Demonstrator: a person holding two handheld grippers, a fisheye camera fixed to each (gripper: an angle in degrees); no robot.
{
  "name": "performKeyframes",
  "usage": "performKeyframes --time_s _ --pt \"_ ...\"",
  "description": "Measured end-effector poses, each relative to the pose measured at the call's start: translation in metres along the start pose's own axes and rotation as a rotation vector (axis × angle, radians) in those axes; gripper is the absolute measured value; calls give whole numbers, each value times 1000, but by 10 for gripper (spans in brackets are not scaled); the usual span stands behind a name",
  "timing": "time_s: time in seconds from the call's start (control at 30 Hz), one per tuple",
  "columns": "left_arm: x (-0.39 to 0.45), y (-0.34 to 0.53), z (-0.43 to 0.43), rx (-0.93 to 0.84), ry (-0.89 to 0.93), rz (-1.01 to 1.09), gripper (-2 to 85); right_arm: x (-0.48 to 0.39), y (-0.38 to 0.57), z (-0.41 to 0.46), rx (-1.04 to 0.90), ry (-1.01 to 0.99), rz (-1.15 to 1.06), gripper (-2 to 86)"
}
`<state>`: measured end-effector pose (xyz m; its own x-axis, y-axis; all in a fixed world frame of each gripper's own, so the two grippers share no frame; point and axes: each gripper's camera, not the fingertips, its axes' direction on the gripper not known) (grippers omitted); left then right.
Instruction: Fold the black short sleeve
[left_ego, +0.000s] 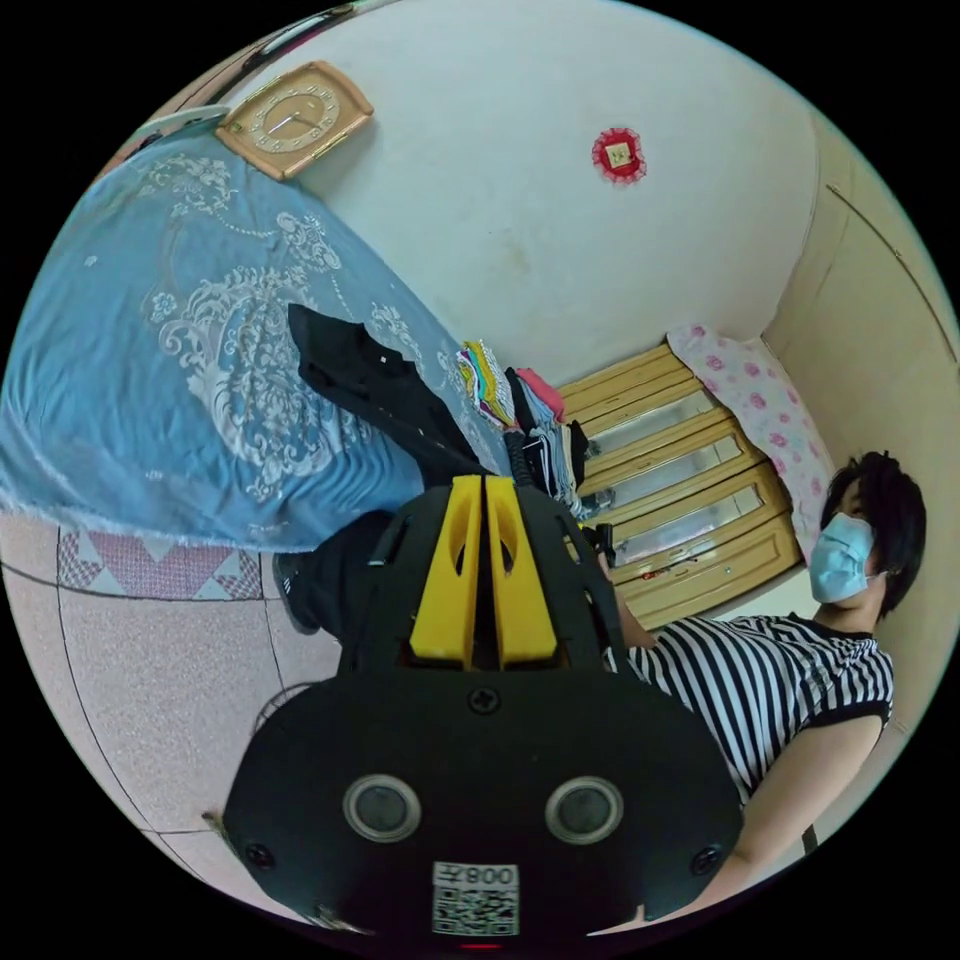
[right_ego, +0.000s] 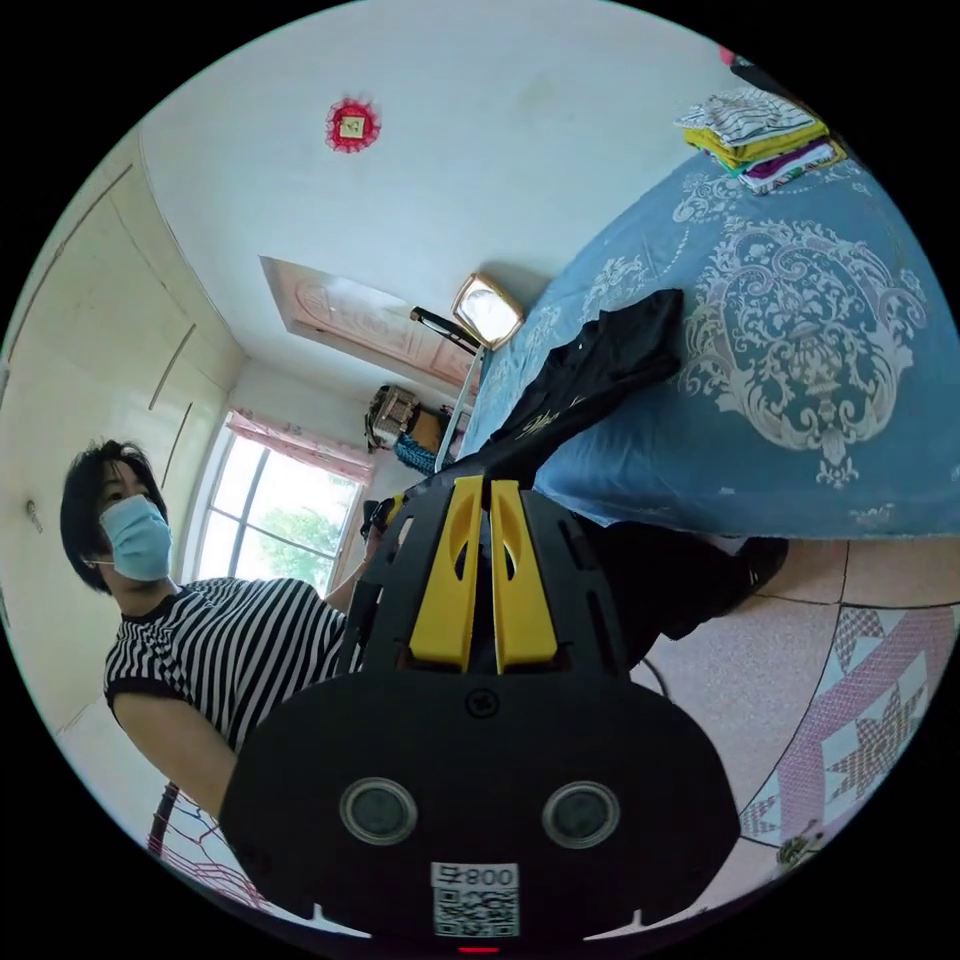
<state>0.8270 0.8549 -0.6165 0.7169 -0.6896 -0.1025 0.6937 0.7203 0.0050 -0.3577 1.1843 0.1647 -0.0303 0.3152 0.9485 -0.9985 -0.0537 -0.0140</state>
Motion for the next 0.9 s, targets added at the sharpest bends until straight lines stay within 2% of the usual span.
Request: performKeyframes --time_s 0.5,0.77,0.9 --pt "-19 19 0 -36 -47 -122 5 51 25 -3 -75 62 184 19" --pt "-28 5 6 -77 -78 -144 6 88 44 -25 20 42 344 74" --pt "-36 -4 13 -89 -77 -163 6 101 41 -19 40 -39 378 102"
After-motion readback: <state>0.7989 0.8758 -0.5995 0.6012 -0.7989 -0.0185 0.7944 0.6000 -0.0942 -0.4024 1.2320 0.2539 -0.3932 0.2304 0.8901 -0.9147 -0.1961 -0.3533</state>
